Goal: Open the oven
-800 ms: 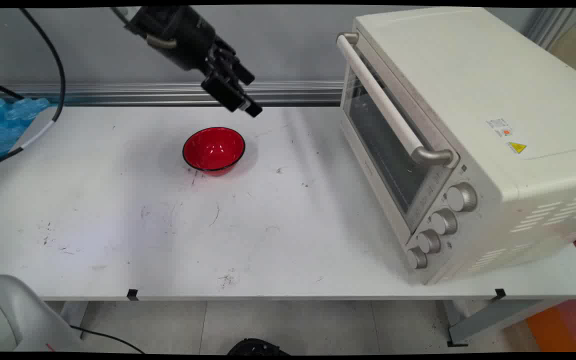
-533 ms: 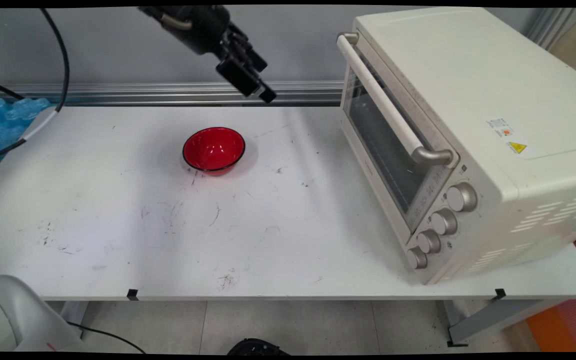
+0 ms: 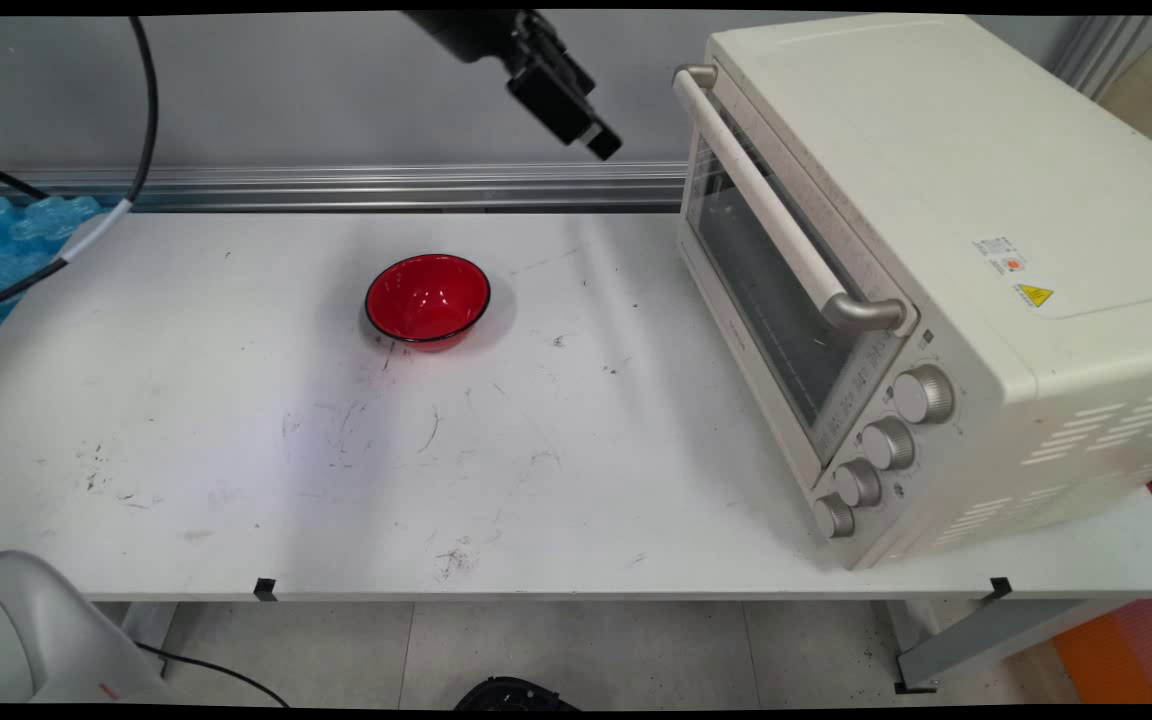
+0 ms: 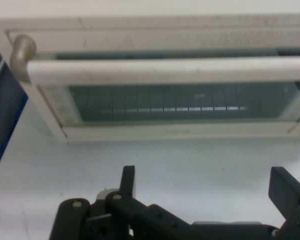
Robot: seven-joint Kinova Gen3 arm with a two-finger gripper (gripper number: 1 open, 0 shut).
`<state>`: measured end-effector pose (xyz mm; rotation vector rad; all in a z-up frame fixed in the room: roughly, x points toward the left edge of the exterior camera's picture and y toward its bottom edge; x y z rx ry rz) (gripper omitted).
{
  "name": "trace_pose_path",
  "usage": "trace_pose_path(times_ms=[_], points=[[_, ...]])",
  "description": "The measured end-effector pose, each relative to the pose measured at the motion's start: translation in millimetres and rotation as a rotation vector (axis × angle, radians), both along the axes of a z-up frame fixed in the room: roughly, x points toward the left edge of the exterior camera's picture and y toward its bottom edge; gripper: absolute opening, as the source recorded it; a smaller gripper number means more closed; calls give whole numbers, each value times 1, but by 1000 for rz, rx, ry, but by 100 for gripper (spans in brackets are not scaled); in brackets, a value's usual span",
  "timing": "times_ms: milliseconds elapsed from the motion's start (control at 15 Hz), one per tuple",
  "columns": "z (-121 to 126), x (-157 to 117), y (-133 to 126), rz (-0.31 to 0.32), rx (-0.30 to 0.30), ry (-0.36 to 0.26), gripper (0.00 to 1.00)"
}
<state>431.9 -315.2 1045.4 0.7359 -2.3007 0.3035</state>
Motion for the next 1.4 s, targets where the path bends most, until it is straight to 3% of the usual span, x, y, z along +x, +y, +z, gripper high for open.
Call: trace_pose_path(times_ms=[867,933,1400], points=[[12,-69,-54,24,-19,3,100],[11,-73,-57,21,-17,-2,0],[9,-94,-70,3,4,-41,0]])
